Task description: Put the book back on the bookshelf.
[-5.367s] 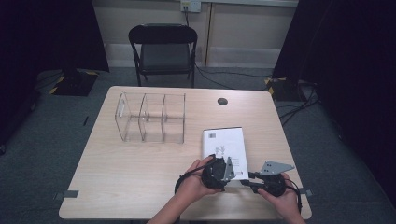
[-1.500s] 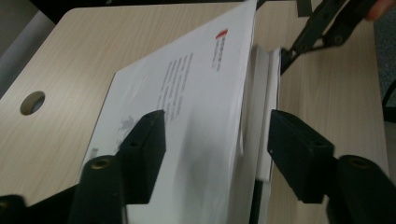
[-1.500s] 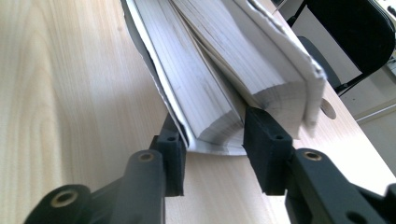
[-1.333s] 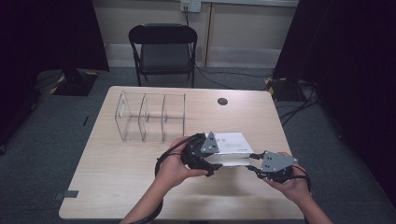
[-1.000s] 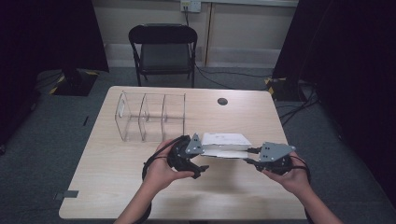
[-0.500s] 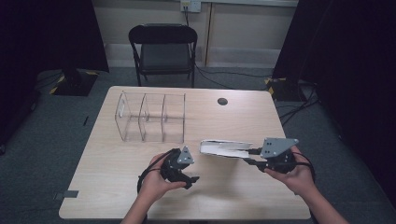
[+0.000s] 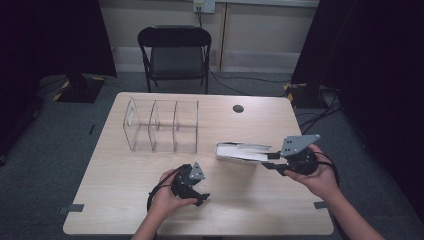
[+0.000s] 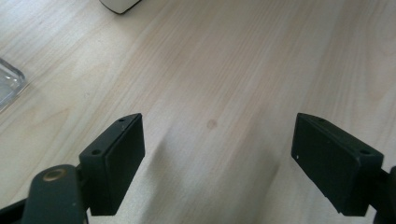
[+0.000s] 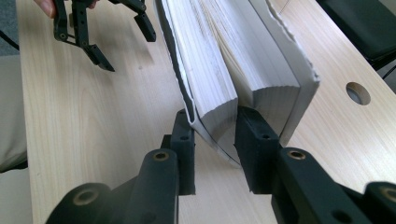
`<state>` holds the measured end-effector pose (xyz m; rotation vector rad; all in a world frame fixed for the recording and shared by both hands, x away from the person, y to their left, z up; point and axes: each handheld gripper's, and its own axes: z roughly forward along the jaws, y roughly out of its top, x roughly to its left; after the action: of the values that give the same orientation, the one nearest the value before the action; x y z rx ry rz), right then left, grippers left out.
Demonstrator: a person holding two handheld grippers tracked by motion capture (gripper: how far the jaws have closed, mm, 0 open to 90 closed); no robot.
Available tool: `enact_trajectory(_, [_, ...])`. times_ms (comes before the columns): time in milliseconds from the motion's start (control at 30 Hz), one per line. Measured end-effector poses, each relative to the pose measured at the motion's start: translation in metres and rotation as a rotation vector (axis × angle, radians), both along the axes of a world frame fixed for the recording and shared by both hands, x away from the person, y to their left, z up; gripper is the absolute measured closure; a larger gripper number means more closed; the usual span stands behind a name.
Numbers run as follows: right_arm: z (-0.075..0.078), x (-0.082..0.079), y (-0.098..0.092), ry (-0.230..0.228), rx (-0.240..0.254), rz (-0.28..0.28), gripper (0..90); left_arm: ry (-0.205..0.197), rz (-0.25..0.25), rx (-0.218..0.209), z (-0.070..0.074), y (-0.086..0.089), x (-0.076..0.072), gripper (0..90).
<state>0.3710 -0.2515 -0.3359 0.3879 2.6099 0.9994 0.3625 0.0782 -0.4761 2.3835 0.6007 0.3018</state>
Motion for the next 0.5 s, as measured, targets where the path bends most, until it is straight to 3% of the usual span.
enact_trajectory(167, [0.004,0.007,-0.001,0.023,-0.005,-0.004,69.9,0.0,0.009,-0.015,-0.003,0.0,0.0,16.7])
enact_trajectory(267, [0.006,0.011,-0.001,0.03,-0.014,0.003,69.9,-0.001,-0.003,0.004,-0.007,0.0,0.001,16.7])
enact_trajectory(500, [0.007,0.017,-0.004,0.053,-0.013,0.001,69.8,0.012,-0.004,-0.006,-0.01,0.001,0.002,16.0])
